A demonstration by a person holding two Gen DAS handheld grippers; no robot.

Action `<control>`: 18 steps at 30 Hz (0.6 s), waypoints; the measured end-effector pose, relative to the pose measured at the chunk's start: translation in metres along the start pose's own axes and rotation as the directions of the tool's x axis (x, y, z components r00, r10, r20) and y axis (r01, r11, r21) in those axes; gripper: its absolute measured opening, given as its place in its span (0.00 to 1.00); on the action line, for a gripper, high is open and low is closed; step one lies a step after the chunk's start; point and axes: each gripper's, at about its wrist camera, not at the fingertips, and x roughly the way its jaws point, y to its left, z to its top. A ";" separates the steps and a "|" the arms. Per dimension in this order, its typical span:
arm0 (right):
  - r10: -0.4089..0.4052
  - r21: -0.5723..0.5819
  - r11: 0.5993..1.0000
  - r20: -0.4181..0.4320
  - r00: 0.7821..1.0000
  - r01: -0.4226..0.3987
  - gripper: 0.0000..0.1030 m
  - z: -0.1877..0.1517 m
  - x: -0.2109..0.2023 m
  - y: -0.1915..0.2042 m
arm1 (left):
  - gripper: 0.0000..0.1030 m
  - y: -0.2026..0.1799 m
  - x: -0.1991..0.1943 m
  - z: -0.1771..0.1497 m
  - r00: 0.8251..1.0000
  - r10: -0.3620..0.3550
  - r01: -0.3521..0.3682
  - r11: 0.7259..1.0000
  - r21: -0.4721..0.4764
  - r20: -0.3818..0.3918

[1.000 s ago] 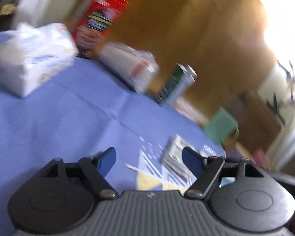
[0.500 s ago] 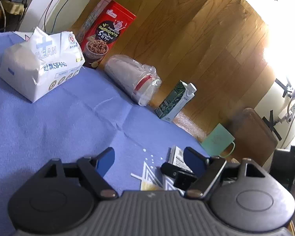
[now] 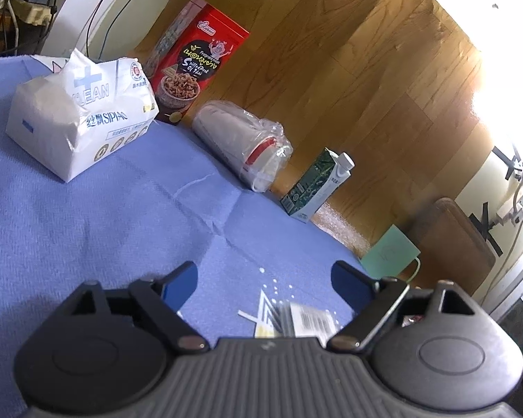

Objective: Organize soft objects
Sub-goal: 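Move the right gripper to the clear barcode-labelled plastic box, then grasp the clear plastic box with the right gripper and lift it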

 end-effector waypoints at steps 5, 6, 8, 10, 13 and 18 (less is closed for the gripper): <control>0.043 -0.016 0.999 0.005 0.999 -0.043 0.75 -0.022 -0.026 0.001 | 0.93 -0.009 0.008 -0.002 0.998 -0.017 0.020 0.998 0.064 -0.054; 0.050 -0.017 0.999 0.007 0.999 -0.050 0.75 -0.027 -0.031 0.002 | 0.93 -0.014 0.011 -0.003 0.996 -0.026 0.034 0.995 0.096 -0.081; 0.053 -0.025 0.998 0.012 0.999 -0.052 0.75 -0.037 -0.041 0.002 | 0.93 -0.025 0.015 -0.008 0.993 -0.035 0.054 0.984 0.167 -0.116; 0.042 -0.017 0.999 0.014 0.999 -0.042 0.75 -0.045 -0.047 0.001 | 0.94 -0.035 0.017 -0.013 0.990 -0.040 0.071 0.969 0.235 -0.136; 0.010 -0.008 1.000 0.025 1.000 -0.010 0.75 -0.056 -0.058 0.001 | 0.95 -0.046 0.015 -0.020 0.989 -0.038 0.080 0.947 0.312 -0.140; -0.015 0.073 0.997 0.044 0.999 0.012 0.78 -0.067 -0.064 -0.008 | 0.96 -0.048 0.017 -0.021 0.988 -0.036 0.083 0.946 0.313 -0.153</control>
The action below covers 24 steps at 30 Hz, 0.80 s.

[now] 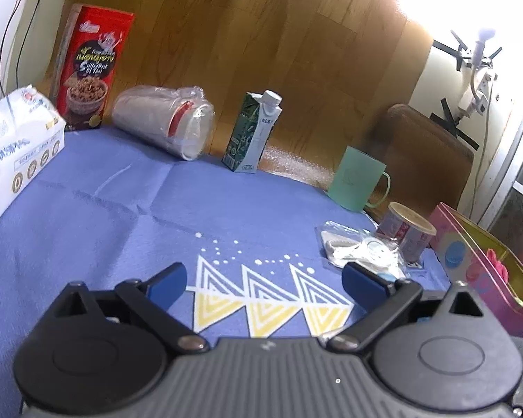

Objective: Organize soft objects
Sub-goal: 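Grasp the clear plastic box with the right gripper and lift it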

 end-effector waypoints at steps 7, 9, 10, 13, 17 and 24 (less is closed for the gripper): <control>-0.021 0.047 0.999 0.015 1.000 0.020 0.77 -0.004 -0.005 -0.006 | 0.97 0.011 0.003 0.003 1.000 -0.007 0.005 0.997 -0.072 -0.022; -0.025 0.044 0.999 0.014 1.000 0.024 0.77 -0.005 -0.005 -0.005 | 0.97 0.010 0.003 0.003 1.000 -0.006 0.005 0.998 -0.062 -0.021; -0.027 0.042 0.999 0.013 1.000 0.026 0.78 -0.005 -0.005 -0.004 | 0.97 0.009 0.002 0.003 1.000 -0.005 0.003 0.998 -0.056 -0.020; -0.027 0.041 0.999 0.011 1.000 0.026 0.77 -0.005 -0.005 -0.003 | 0.97 0.007 0.003 0.003 1.000 -0.003 0.002 0.999 -0.043 -0.020; -0.021 0.049 0.999 0.020 1.000 0.020 0.60 -0.004 -0.007 -0.003 | 0.97 0.007 0.003 0.003 1.000 -0.006 0.005 0.999 -0.041 -0.023; -0.022 0.080 0.997 0.019 1.000 0.021 0.59 -0.007 -0.013 -0.003 | 0.97 0.006 0.003 0.002 1.000 -0.013 0.012 0.999 -0.042 -0.029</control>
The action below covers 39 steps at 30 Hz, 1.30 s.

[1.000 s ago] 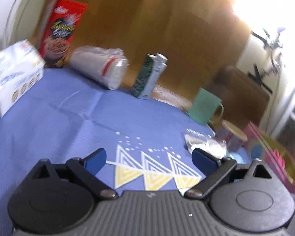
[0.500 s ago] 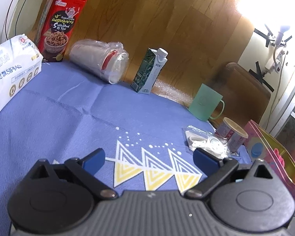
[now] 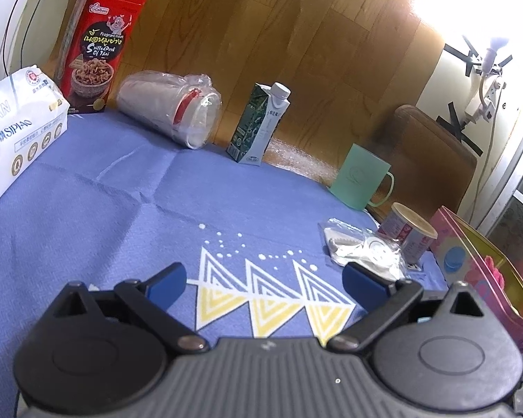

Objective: Organize soft objects
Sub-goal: 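Grasp the clear plastic box with the right gripper and lift it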

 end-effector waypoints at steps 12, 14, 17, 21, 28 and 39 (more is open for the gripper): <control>0.033 0.132 0.991 0.015 0.999 -0.034 0.58 -0.013 -0.023 -0.007 | 0.97 0.001 0.000 0.000 0.998 -0.047 0.046 0.999 -0.028 -0.046; 0.036 0.160 0.986 0.019 0.999 -0.039 0.58 -0.013 -0.023 -0.008 | 0.97 -0.002 -0.002 -0.002 0.996 -0.065 0.064 0.997 -0.034 -0.055; 0.038 0.185 0.982 0.025 0.999 -0.042 0.58 -0.014 -0.024 -0.009 | 0.97 -0.009 -0.006 -0.007 0.992 -0.098 0.095 0.995 -0.039 -0.080; 0.047 0.206 0.977 0.032 0.998 -0.053 0.58 -0.016 -0.027 -0.011 | 0.97 -0.019 -0.009 -0.013 0.977 -0.173 0.166 0.984 -0.066 -0.127; 0.074 0.271 0.959 0.051 0.996 -0.085 0.58 -0.022 -0.032 -0.016 | 0.97 -0.036 -0.014 -0.022 0.950 -0.238 0.221 0.970 -0.104 -0.200; 0.121 0.324 0.935 0.086 0.989 -0.143 0.58 -0.031 -0.040 -0.019 | 0.95 -0.063 -0.007 -0.035 0.898 -0.318 0.291 0.948 -0.131 -0.305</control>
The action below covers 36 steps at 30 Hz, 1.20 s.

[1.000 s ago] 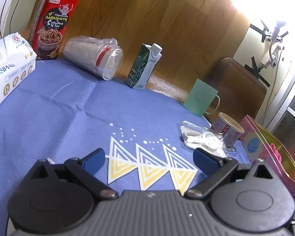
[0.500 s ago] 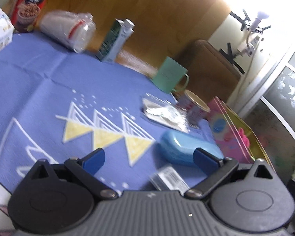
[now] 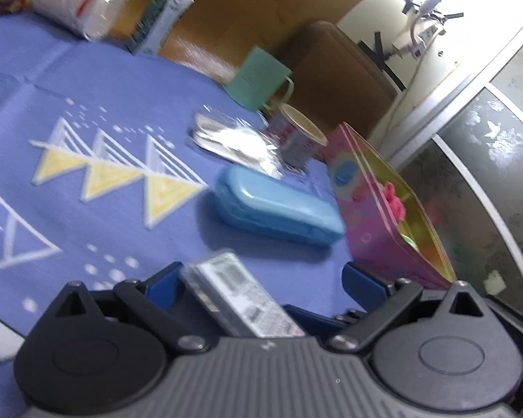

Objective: Organize soft objects
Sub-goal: 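Grasp the clear plastic box with the right gripper and lift it, then carry the plastic box into the pink tin and open the right gripper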

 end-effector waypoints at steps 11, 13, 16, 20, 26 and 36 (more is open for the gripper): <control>0.013 -0.012 1.000 0.047 0.999 -0.012 0.58 -0.003 -0.010 0.001 | 0.36 -0.007 0.013 0.000 0.998 -0.046 0.045 0.999 -0.019 -0.053; -0.001 -0.034 0.999 0.073 0.997 0.004 0.58 -0.001 -0.015 0.002 | 0.36 -0.014 0.011 0.005 0.997 -0.061 0.061 0.998 -0.001 -0.047; -0.016 -0.037 0.999 0.122 0.992 0.021 0.58 0.004 -0.025 0.000 | 0.36 -0.037 0.014 0.016 0.997 -0.072 0.075 0.995 0.066 -0.042; -0.076 -0.057 0.994 0.213 0.974 0.090 0.58 0.012 -0.048 -0.003 | 0.36 -0.076 0.028 0.034 0.993 -0.109 0.116 0.980 0.163 -0.051; -0.224 -0.057 0.964 0.357 0.907 0.260 0.58 0.021 -0.097 -0.020 | 0.37 -0.149 0.072 0.049 0.978 -0.183 0.205 0.926 0.316 -0.100; -0.581 0.012 0.775 0.409 0.704 0.632 0.58 0.016 -0.149 -0.086 | 0.53 -0.233 0.175 0.031 0.978 -0.141 0.198 0.869 0.453 -0.156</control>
